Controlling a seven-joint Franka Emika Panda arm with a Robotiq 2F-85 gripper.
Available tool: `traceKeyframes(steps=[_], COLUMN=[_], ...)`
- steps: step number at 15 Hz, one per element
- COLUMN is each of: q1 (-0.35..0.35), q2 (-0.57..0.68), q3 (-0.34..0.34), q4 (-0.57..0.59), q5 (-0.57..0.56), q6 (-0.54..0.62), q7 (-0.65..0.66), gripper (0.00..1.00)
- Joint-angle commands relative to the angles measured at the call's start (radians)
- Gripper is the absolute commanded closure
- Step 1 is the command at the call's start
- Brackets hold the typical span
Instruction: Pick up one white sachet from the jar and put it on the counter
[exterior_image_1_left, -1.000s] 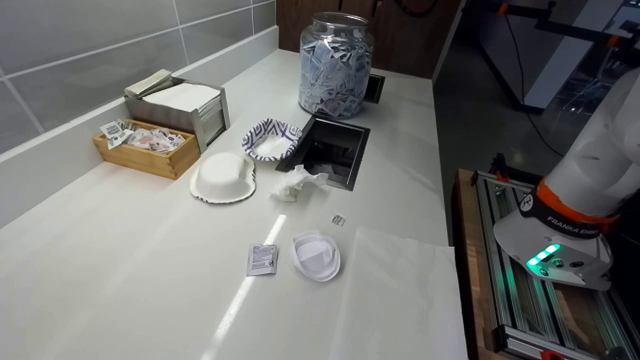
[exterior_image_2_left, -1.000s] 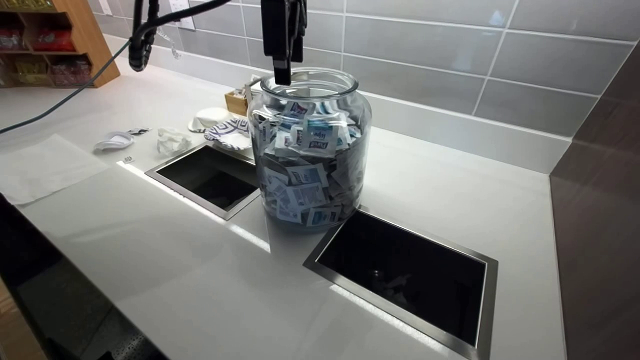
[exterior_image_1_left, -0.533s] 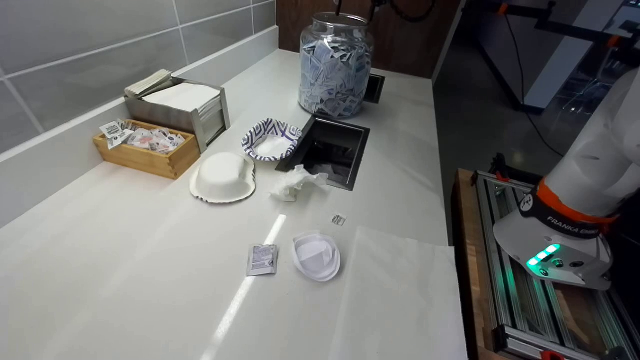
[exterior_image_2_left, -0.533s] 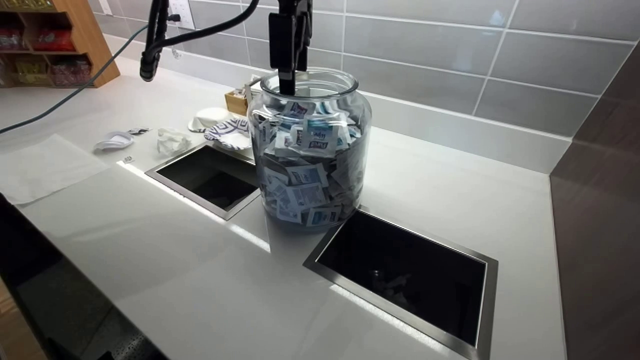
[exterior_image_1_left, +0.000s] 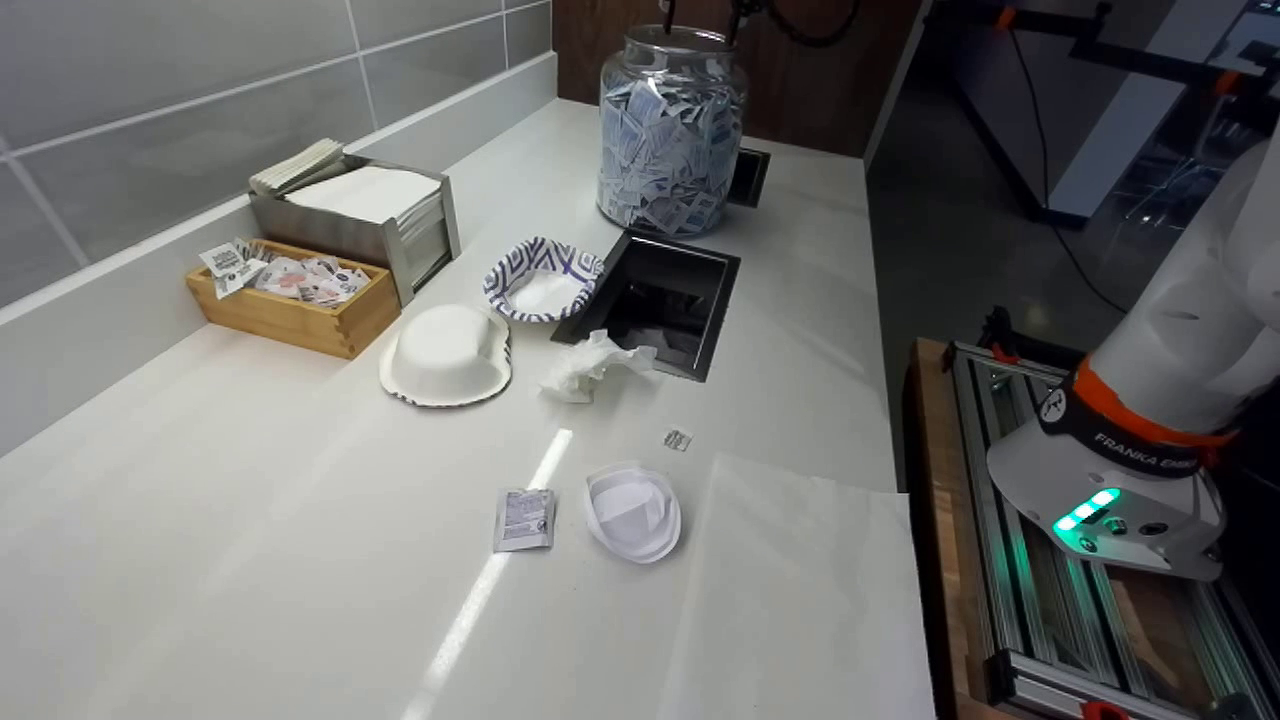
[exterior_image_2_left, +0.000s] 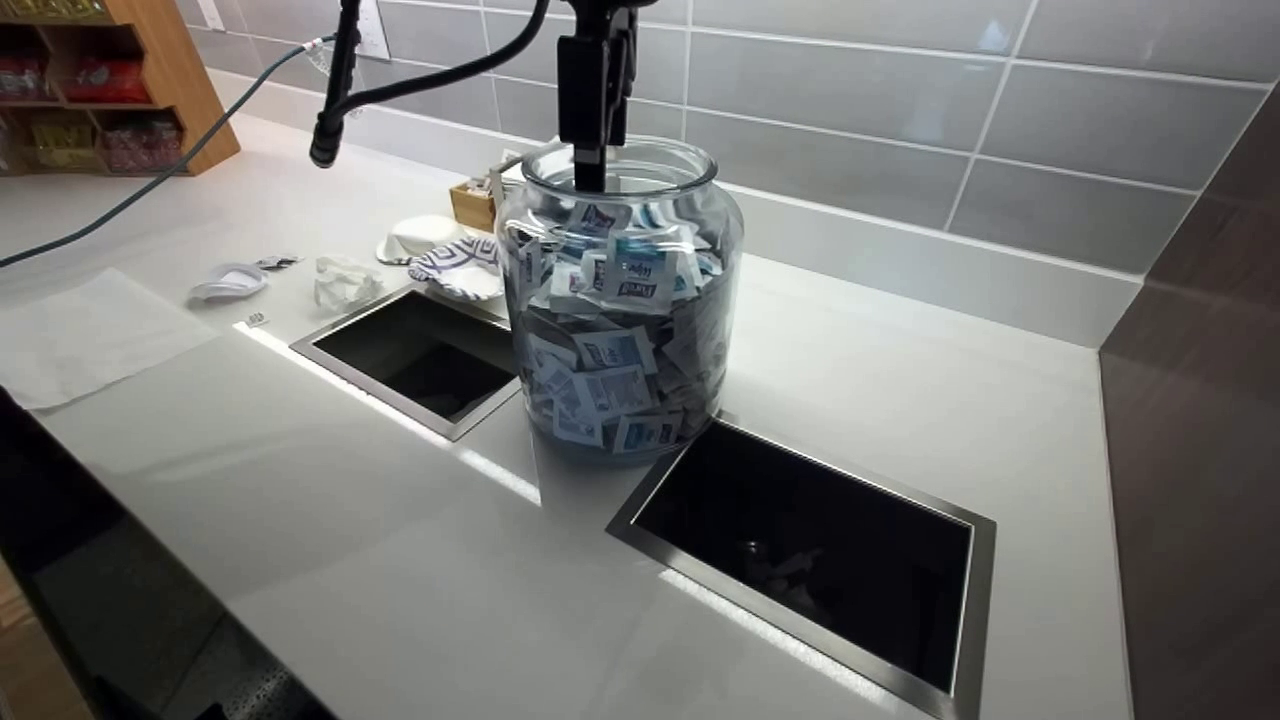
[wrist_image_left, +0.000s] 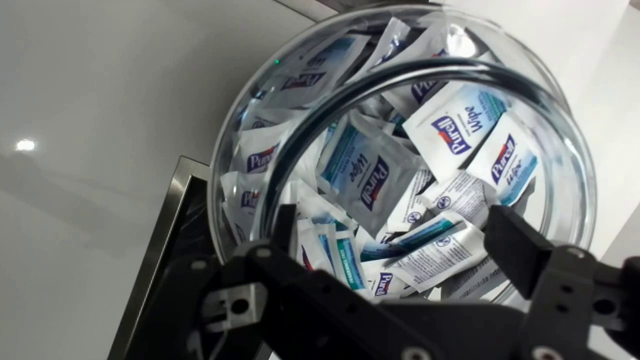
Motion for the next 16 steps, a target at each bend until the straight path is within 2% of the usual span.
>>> traceKeyframes(steps=[1, 5, 8, 9, 11, 14, 16], q1=[-0.004, -0.004, -0.004, -0.004, -0.004, -0.004, -0.004], q2=[0.042, 0.063, 0.073, 0.076, 0.082, 0.088, 0.092], q3=[-0.007, -0.005, -0.005, -0.005, -0.005, -0.005, -0.005], q4=[0.045, 0.057, 0.062, 0.065, 0.071, 0.081, 0.085], q5=[0.035, 0.036, 0.034, 0.033, 0.032, 0.032, 0.031], q6=[-0.042, -0.048, -0.057, -0.061, -0.068, -0.083, -0.089], q7=[-0.025, -0.028, -0.031, -0.032, -0.033, -0.033, -0.033], gripper=[0.04, 0.04, 0.12, 0.22, 0.34, 0.62, 0.71])
